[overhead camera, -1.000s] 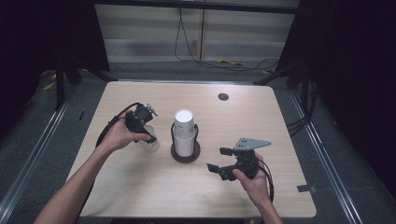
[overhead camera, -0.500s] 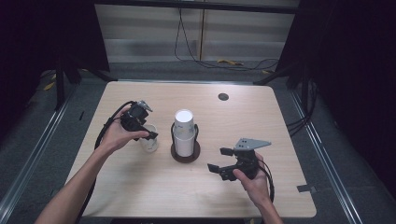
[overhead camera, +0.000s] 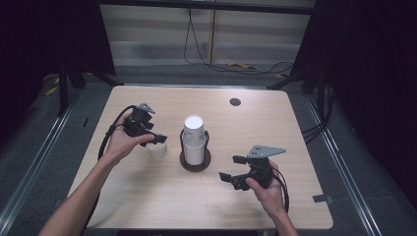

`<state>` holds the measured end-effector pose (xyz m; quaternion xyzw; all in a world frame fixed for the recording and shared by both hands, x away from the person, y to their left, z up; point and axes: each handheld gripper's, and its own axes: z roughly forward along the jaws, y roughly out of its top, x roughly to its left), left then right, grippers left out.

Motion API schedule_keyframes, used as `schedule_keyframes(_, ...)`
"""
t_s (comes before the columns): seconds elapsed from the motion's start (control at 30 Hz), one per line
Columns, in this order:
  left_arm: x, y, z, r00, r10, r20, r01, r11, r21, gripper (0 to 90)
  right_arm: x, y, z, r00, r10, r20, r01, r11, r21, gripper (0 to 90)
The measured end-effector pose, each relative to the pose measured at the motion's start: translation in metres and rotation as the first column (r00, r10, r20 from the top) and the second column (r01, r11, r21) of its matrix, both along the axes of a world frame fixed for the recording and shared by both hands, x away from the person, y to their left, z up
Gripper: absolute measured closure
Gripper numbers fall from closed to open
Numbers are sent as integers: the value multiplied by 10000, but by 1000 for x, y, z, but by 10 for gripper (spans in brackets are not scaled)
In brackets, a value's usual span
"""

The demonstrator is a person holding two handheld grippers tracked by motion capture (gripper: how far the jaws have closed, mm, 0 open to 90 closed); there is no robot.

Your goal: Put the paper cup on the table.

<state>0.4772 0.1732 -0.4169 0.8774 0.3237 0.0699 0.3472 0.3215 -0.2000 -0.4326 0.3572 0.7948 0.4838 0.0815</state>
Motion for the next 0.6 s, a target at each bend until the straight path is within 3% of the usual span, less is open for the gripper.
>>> schedule_keyframes(0.13, -2, 5, 4, 9999, 83, 80, -80, 9993, -370, 186, 1, 0, -1, 10000, -29, -51, 29, 10000, -1, 155)
schedule_keyframes(0.23, -3, 9, 2, 9999, 108, -22, -110, 9933, -1150, 176, 1, 0, 0, 10000, -63, -44, 63, 10000, -46, 153)
schedule_keyframes(0.33, -6, 10, 1, 9994, 227, 268, -204, 9962, -841, 173, -1, -1, 1, 10000, -36, -68, 36, 10000, 49, 150)
schedule_keyframes(0.5, -12, 14, 3, 9963, 445, 737, -352, 9918, -1228, 169, 0, -2, -1, 9999, -107, -89, 107, 9999, -33, 150)
schedule_keyframes(0.6, -15, 17, 6, 9965, 249, 792, -143, 9912, -1320, 159, 0, -2, 0, 9999, -140, -71, 140, 9999, -44, 150)
